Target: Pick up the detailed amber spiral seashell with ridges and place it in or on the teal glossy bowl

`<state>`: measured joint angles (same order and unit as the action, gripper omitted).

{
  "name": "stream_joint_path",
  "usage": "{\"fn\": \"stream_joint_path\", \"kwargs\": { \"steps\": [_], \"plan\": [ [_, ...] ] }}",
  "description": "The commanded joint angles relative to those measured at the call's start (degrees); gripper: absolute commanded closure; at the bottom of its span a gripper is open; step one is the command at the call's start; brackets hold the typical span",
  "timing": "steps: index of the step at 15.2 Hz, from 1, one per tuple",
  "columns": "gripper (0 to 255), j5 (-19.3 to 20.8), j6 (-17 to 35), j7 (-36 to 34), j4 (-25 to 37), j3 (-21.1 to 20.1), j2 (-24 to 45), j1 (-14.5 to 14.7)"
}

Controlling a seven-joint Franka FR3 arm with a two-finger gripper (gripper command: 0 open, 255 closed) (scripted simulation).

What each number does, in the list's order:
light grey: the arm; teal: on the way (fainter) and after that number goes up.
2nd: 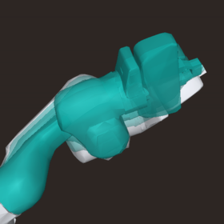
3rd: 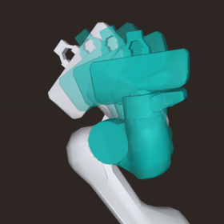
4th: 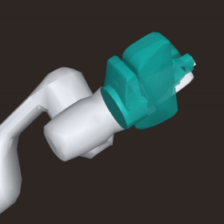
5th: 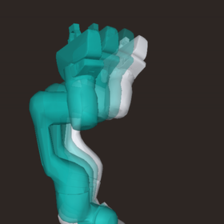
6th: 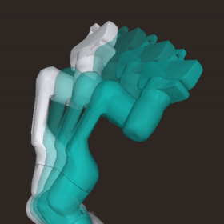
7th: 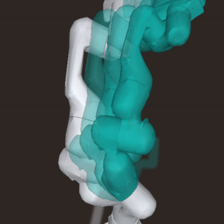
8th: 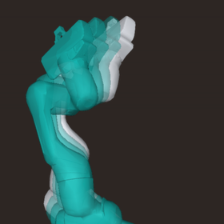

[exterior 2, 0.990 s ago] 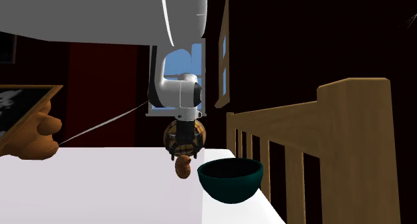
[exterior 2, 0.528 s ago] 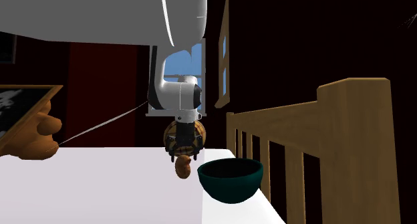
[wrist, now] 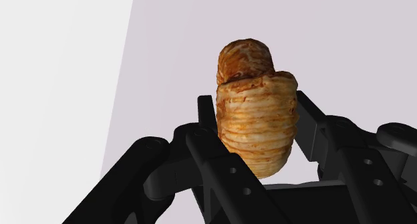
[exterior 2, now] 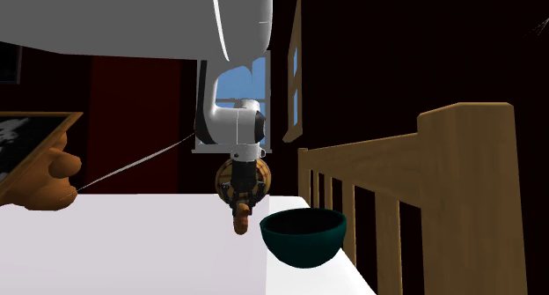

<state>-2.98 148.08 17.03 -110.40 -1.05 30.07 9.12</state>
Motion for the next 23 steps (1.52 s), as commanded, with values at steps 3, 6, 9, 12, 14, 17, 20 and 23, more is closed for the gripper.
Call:
{"fn": "stream_joint_path", "kwargs": {
  "steps": [3,6,9,12,14,17,20,23],
  "plan": [
    [255,0.0,0.0,0.0,0.0,0.0,0.0,0.0],
    [255,0.0,-1.7,-0.1,-0.1,0.0,-1.7,0.0],
    [255,0.1,-3.4,-0.2,0.0,0.1,-3.3,0.0],
    [255,0.2,-5.2,-0.3,0.2,0.1,-4.9,0.0],
    [255,0.2,-6.4,-0.3,0.4,0.1,-5.9,0.0],
    [255,0.2,-8.2,-0.4,0.8,0.1,-7.3,0.0],
    [255,0.3,-10.1,-0.5,1.3,0.2,-8.7,0.1],
    [255,0.4,-12.0,-0.6,1.9,0.2,-10.0,0.1]
  ]
}}
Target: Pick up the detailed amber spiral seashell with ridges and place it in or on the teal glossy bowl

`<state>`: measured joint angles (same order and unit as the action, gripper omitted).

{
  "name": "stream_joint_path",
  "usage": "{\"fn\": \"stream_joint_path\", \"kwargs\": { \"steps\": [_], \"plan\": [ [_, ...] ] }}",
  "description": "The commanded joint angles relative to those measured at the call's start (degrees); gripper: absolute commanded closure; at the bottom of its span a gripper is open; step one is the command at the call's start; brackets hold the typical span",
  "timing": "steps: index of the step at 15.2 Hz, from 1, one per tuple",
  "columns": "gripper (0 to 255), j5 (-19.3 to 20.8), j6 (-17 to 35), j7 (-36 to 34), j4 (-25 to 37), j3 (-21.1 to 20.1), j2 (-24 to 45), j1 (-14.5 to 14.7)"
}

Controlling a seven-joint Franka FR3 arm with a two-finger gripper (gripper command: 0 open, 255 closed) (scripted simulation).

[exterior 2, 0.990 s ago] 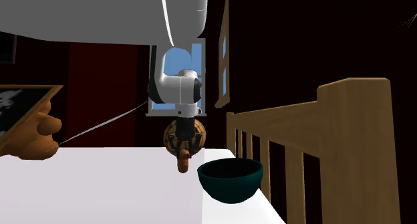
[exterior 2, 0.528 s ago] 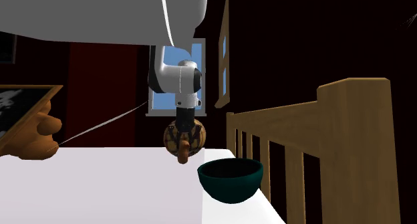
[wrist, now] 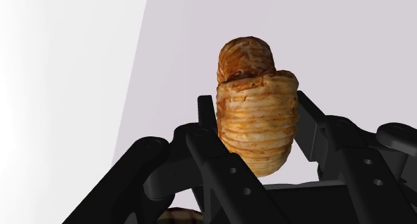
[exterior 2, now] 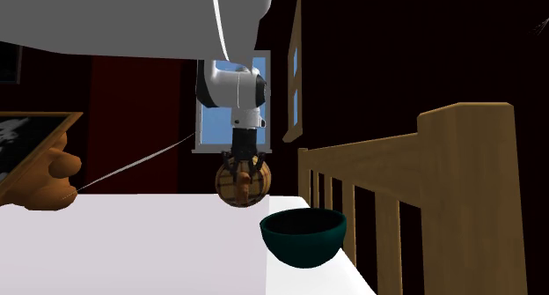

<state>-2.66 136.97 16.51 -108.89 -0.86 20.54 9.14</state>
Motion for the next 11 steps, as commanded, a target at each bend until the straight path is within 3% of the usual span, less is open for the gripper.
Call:
{"fn": "stream_joint_path", "kwargs": {
  "steps": [1,11],
  "plan": [
    [255,0.1,-1.5,-0.1,0.6,0.0,-0.9,0.0],
    [255,0.2,-8.1,-0.4,3.6,0.1,-4.5,0.0]
  ]
}}
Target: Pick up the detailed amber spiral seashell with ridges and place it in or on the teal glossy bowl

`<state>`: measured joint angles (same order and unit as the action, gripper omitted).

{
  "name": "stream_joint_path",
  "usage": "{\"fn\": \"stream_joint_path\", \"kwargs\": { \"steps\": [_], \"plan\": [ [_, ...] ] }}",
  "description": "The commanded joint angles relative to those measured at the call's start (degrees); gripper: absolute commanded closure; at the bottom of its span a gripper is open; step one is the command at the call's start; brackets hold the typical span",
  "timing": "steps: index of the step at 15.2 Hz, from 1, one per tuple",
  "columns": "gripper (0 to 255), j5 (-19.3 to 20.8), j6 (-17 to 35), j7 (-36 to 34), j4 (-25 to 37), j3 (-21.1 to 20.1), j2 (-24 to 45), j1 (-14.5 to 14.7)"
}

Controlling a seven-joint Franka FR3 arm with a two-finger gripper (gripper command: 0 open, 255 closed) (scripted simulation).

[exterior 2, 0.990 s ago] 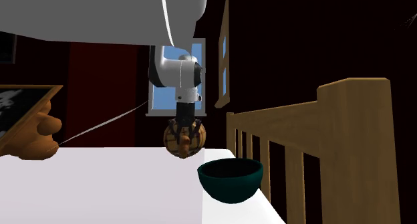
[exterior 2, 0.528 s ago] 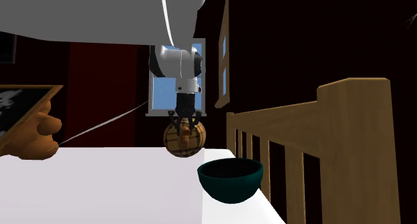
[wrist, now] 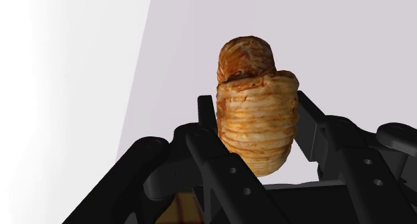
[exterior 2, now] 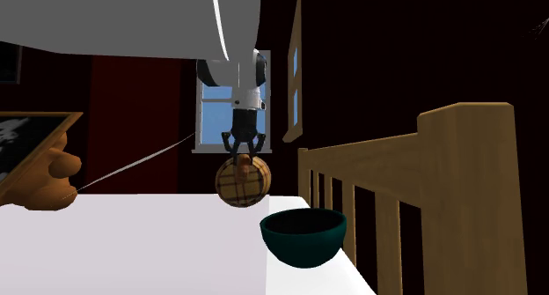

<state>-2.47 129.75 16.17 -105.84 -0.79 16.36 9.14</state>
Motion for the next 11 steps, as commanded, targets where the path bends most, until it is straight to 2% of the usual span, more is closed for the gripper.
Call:
{"fn": "stream_joint_path", "kwargs": {
  "steps": [1,2,11],
  "plan": [
    [255,0.1,-1.5,-0.1,0.9,0.0,-0.6,0.0],
    [255,0.1,-1.7,-0.1,1.0,0.0,-0.7,0.0],
    [255,-1.6,1.6,8.5,-18.1,2.9,-16.2,-4.5]
  ]
}}
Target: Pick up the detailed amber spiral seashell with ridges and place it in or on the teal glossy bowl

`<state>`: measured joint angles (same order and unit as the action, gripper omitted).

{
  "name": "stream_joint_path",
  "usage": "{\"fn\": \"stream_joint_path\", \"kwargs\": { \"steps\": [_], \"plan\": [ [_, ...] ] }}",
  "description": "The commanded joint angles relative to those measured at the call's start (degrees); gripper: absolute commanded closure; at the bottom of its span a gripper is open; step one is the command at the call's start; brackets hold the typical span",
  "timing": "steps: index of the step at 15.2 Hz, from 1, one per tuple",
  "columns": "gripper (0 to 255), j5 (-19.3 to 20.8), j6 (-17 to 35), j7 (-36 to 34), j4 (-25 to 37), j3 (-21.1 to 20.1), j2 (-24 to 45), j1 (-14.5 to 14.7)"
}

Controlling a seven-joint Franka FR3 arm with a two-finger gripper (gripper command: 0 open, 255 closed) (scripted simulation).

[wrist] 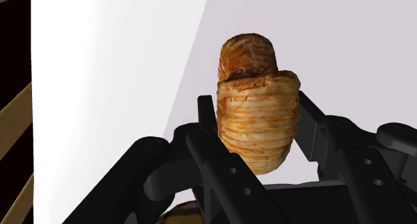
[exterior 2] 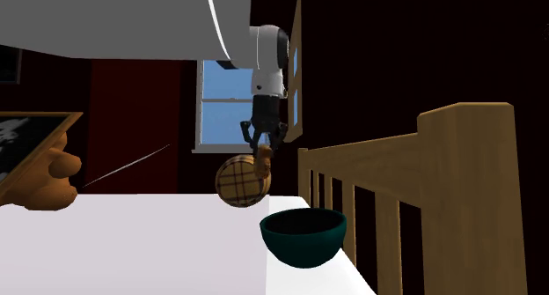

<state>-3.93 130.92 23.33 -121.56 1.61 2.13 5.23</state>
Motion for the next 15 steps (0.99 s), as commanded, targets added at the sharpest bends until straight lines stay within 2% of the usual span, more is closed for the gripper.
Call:
{"fn": "stream_joint_path", "kwargs": {
  "steps": [1,11,15],
  "plan": [
    [255,-0.3,0.5,2.4,-4.2,1.0,-3.5,-1.1],
    [255,1.5,-1.0,13.5,-19.2,7.8,-19.5,-6.8],
    [255,1.1,2.4,14.0,-20.9,8.1,-17.8,-6.7]
  ]
}}
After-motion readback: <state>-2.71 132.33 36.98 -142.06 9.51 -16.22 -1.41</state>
